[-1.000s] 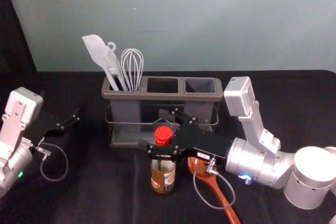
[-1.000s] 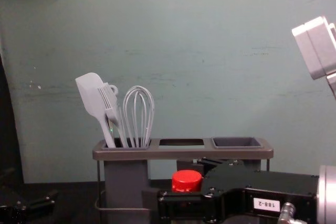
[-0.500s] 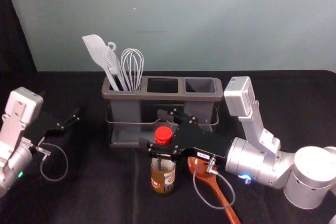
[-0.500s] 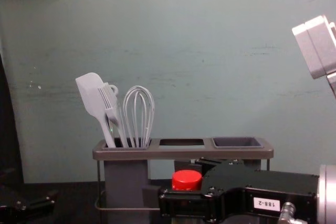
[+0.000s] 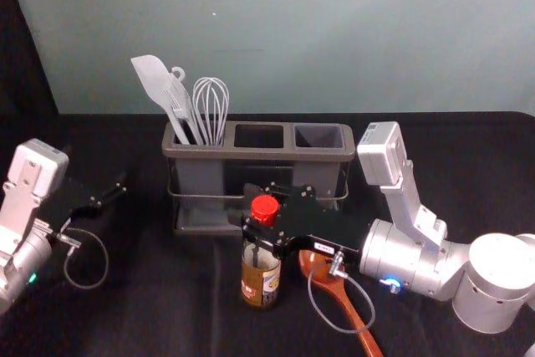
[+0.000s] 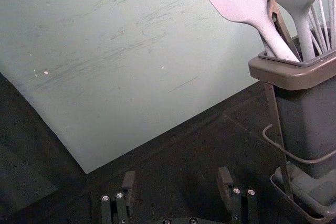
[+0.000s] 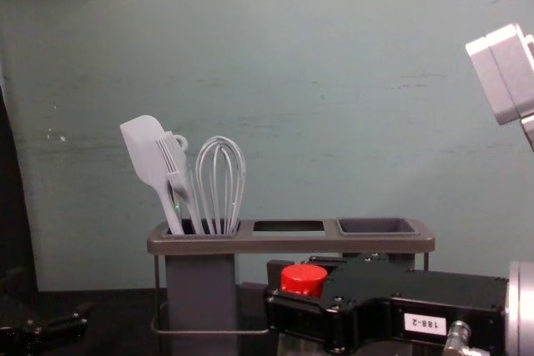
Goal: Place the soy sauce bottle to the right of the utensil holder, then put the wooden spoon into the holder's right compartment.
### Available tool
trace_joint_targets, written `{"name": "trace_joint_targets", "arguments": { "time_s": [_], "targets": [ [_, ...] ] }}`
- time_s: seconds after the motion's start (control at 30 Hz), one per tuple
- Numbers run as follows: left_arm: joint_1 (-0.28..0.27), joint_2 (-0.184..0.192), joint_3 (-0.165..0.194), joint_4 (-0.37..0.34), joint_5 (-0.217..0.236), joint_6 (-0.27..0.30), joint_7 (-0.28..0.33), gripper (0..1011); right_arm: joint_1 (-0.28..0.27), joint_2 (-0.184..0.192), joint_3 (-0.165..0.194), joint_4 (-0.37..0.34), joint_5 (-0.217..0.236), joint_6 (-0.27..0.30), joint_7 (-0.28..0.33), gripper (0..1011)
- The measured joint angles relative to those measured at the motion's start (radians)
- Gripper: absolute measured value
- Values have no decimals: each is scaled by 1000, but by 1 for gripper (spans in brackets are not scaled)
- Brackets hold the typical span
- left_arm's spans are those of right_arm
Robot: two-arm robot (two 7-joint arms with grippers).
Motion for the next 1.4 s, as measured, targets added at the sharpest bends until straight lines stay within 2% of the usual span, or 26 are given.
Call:
{"name": "trace_joint_targets", "arguments": {
  "time_s": [0.13, 0.23, 0.4, 0.6, 0.7, 0.73, 0.77, 0.83, 0.97, 1.0, 1.1, 1.2, 1.4],
  "targets": [
    [0, 0, 0, 0, 0, 0, 0, 1011, 0, 0, 0, 0, 0, 0, 0, 374],
    [0, 0, 0, 0, 0, 0, 0, 1011, -2, 3, 0, -7, -2, 0, -2, 361],
    [0, 0, 0, 0, 0, 0, 0, 1011, -25, 26, 0, -81, -20, 0, -20, 361],
    [0, 0, 0, 0, 0, 0, 0, 1011, -78, 75, 31, -184, -21, 14, -52, 361],
    [0, 0, 0, 0, 0, 0, 0, 1011, -122, 108, 61, -234, -20, 12, -73, 360],
    [0, 0, 0, 0, 0, 0, 0, 1011, -150, 128, 83, -258, -19, 8, -88, 361],
    [0, 0, 0, 0, 0, 0, 0, 1011, -150, 128, 83, -258, -19, 8, -88, 361],
    [0, 0, 0, 0, 0, 0, 0, 1011, -216, 167, 136, -298, -9, -9, -116, 361],
    [0, 0, 0, 0, 0, 0, 0, 1012, -299, 211, 209, -336, 7, -36, -143, 361],
    [0, 0, 0, 0, 0, 0, 0, 1011, -338, 230, 244, -351, 14, -48, -156, 361],
    [0, 0, 0, 0, 0, 0, 0, 1011, -392, 255, 302, -369, 21, -63, -174, 360],
    [0, 0, 0, 0, 0, 0, 0, 1012, -427, 269, 348, -373, 21, -66, -195, 360],
    [0, 0, 0, 0, 0, 0, 0, 1011, -430, 259, 393, -337, 17, -63, -216, 361]
  ]
}}
